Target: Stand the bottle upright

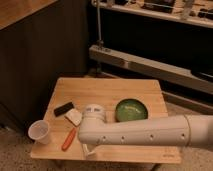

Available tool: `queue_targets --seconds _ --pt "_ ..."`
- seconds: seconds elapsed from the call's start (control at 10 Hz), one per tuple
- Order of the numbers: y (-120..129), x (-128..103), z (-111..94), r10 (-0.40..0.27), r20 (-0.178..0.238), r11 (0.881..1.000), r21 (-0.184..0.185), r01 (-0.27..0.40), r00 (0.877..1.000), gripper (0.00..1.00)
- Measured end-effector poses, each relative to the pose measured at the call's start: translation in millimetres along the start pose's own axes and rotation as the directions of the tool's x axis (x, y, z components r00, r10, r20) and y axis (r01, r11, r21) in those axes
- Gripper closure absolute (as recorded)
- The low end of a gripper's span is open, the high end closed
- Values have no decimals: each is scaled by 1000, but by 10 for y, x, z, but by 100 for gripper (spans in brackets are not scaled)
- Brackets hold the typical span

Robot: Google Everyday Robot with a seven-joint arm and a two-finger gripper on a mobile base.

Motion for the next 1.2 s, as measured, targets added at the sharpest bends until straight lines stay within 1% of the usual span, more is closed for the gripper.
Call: queue_targets --seconds 0.2,0.3,0.5,0.6,0.9,1.1,1.2 --pt "-19 38 -33 10 1 1000 15 -10 1000 23" --pt "-117 115 -64 10 6 1000 27 -10 1000 23" --pt "-282 253 -115 11 9 999 33 -11 1000 23" --pt "-358 324 -136 19 17 999 37 -20 1000 23" --pt "-424 392 -118 30 24 997 70 -32 999 23" --pt "-471 473 -61 27 26 998 62 -29 999 23" --pt "-472 512 -27 27 35 998 49 -29 999 23"
